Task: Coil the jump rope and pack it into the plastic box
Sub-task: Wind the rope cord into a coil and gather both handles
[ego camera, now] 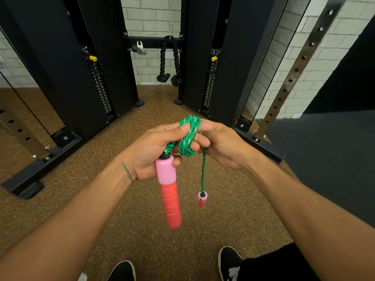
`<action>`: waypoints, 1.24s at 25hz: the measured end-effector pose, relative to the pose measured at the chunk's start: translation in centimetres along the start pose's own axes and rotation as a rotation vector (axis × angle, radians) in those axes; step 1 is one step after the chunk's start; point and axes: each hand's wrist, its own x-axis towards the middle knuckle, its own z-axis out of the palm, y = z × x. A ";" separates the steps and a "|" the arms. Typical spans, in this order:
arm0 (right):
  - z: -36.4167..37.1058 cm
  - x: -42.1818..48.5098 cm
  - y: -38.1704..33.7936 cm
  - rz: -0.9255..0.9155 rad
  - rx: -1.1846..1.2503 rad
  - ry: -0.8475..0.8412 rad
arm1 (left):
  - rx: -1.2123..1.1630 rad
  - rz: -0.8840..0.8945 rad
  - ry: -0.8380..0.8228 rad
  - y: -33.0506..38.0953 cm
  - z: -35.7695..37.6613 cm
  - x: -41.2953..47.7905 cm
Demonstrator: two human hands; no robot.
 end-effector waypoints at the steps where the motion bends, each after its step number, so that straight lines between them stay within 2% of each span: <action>1: -0.1 0.1 0.4 0.029 -0.014 -0.003 | -0.002 0.018 0.027 0.0 -0.1 0.0; 3: 0.0 0.0 1.0 0.110 -0.048 -0.052 | 0.031 0.055 0.100 0.1 0.0 0.1; 6: 0.6 -0.6 1.2 0.224 -0.241 -0.163 | 0.086 0.083 0.280 0.0 0.1 0.7; 10: 1.6 -1.0 0.6 0.324 -0.439 -0.320 | 0.287 0.026 0.474 -0.3 -0.9 1.1; 12: 2.1 -1.2 0.3 0.292 -0.500 -0.353 | 0.328 -0.002 0.449 -0.4 -1.2 0.9; 14: 2.0 -1.4 -0.1 0.199 -0.550 -0.306 | 0.352 -0.048 0.404 -0.3 -0.9 0.7; 20: 0.7 -2.0 -2.0 0.037 -0.473 -0.197 | 0.694 -0.147 0.358 -0.4 -1.2 0.4; 22: 0.3 -2.2 -2.6 -0.055 -0.417 -0.156 | 0.677 -0.171 0.323 -0.3 -1.0 0.1; 27: -0.6 -1.8 -3.0 -0.181 -0.327 -0.004 | 0.440 -0.147 0.196 0.5 0.0 -0.4; 31: -0.6 -1.4 -2.3 -0.200 -0.340 0.039 | 0.466 -0.167 0.086 0.5 0.2 -0.6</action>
